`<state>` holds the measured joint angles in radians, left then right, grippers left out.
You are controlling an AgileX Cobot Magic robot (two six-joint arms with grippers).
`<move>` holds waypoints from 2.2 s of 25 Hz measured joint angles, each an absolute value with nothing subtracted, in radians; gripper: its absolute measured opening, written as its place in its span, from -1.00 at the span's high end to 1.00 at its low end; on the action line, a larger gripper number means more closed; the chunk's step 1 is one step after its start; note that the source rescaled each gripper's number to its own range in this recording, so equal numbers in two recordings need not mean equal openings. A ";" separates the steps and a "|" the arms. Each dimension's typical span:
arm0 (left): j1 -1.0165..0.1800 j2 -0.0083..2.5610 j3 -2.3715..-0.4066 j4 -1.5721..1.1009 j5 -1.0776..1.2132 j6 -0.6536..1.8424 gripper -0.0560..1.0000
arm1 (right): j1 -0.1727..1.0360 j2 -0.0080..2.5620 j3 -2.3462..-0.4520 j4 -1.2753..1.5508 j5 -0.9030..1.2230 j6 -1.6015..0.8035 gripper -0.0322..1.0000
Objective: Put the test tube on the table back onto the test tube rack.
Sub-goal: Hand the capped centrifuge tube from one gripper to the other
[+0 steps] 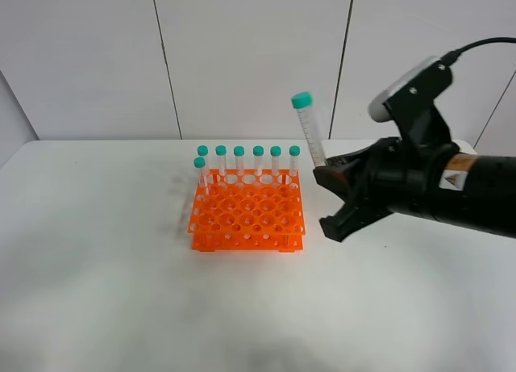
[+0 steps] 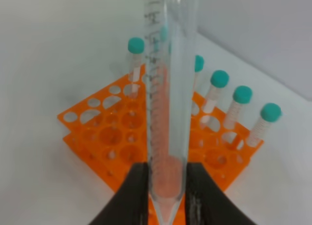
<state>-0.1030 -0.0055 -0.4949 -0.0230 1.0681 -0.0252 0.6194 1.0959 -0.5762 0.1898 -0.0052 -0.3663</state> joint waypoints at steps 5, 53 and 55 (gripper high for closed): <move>-0.103 -0.005 -0.495 -0.023 1.068 -0.025 -1.00 | 0.619 0.904 -0.447 0.189 0.015 -0.371 0.91; -0.255 -0.005 -0.495 -0.028 1.066 0.000 -1.00 | 0.619 0.793 -0.390 0.141 0.000 -0.374 0.91; -0.255 -0.005 -0.495 -0.028 1.066 0.000 -1.00 | 0.619 0.793 -0.390 0.141 0.000 -0.374 0.91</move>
<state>-0.2551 -0.0055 -0.4949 -0.0283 1.0659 0.0000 0.6194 0.7930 -0.3896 0.1409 0.0000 -0.3743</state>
